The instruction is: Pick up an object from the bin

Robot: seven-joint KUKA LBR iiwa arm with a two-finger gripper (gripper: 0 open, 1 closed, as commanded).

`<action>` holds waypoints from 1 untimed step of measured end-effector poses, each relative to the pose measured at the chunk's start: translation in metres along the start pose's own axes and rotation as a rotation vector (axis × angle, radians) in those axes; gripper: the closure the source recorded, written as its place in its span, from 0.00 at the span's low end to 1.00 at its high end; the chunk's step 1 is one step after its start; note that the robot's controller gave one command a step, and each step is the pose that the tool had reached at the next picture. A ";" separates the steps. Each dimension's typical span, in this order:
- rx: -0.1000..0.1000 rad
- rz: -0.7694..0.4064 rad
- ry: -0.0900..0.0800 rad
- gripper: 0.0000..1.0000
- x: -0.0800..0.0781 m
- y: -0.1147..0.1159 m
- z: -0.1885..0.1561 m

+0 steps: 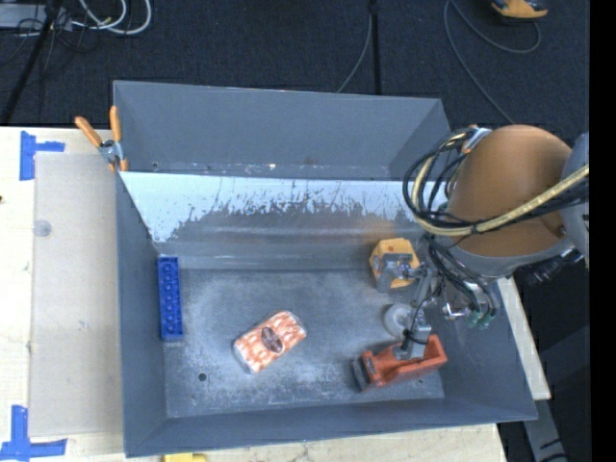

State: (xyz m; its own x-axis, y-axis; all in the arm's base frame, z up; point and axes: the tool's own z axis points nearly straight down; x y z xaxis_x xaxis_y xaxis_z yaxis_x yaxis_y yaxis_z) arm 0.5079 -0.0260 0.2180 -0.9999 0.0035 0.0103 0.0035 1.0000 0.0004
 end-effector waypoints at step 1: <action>0.000 0.000 -0.009 0.00 -0.001 0.000 -0.004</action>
Offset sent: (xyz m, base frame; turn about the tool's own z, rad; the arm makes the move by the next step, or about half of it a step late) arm -0.0114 0.0021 -0.0763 -0.3319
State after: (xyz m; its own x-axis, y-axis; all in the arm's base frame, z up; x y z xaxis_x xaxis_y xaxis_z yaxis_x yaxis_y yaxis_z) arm 0.5094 -0.0259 0.2224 -1.0000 0.0031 0.0016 0.0031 1.0000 0.0002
